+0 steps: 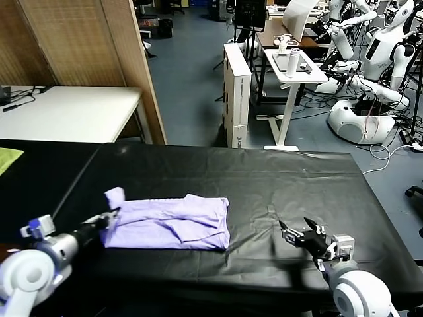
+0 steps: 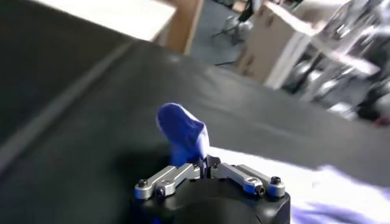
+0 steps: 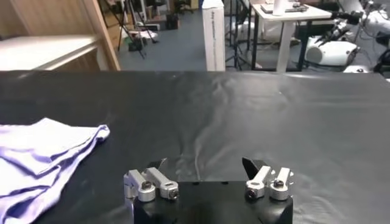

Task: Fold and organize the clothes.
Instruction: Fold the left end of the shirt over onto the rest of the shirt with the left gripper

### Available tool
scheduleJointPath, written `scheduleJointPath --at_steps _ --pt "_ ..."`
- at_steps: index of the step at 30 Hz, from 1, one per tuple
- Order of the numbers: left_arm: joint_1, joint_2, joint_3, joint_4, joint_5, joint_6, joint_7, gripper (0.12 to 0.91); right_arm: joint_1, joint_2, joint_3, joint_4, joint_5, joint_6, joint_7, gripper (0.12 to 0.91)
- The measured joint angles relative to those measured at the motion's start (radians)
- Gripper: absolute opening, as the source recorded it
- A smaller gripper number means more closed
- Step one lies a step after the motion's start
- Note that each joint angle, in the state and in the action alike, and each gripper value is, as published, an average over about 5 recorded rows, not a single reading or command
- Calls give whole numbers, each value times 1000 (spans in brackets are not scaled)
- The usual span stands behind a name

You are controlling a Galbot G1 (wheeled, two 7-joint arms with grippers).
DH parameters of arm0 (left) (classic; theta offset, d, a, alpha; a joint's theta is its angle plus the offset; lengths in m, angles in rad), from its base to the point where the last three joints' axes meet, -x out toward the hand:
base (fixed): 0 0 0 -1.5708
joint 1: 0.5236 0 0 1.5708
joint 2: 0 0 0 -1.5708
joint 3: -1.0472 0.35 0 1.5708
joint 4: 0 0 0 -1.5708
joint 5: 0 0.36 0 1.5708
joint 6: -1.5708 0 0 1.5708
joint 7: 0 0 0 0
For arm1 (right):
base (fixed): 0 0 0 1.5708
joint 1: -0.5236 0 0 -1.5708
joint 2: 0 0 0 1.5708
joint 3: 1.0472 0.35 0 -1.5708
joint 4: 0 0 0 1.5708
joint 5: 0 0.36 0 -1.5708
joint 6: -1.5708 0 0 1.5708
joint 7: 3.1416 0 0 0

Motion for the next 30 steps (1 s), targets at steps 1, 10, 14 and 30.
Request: scheduleJointPath --at_steps 1,10,14,30 --pt "-7 -9 16 -6 -6 0 -6 188 -2 2 1 -1 -4 1 0 907" --pt "-80 -76 165 -11 -18 0 -40 188 -20 11 8 -5 -25 5 -3 907" --pt "-109 -106 220 -11 -5 0 -51 188 -19 11 7 -8 -25 5 -3 907" --pt "-145 -218 354 -6 55 0 -62 188 -15 15 -1 -15 -28 5 -3 907"
